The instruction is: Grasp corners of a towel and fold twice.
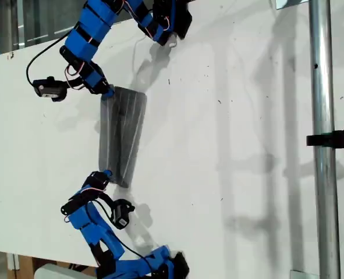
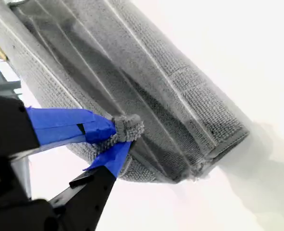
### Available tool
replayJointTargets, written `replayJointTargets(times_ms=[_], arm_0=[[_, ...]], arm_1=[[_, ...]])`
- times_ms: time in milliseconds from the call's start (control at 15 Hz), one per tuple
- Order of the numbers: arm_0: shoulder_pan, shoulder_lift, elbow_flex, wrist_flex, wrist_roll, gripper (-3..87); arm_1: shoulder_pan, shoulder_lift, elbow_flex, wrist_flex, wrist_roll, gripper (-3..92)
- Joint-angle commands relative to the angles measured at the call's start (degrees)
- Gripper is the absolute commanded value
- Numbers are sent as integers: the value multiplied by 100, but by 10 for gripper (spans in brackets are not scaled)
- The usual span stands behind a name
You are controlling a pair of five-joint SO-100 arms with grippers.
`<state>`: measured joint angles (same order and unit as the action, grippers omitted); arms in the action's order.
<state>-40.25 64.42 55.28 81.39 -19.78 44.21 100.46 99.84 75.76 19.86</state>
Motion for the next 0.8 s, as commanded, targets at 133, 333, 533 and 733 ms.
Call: replayJointTargets(times_ms=[133,333,533,733], arm_0=[[-79,-18,817,-79,-281,-28],[-176,-220,1230,-211,-457,-28],[-448,-1292,396,316,-606,57],[-316,-835,272,984,-1116,258]], arm_1=[[-1125,-272,1169,-712,773,-2],[-1380,-914,1617,-1257,1160,-2],[-958,-1485,1538,-1459,1187,47],[-606,-457,1767,-1081,1362,314]])
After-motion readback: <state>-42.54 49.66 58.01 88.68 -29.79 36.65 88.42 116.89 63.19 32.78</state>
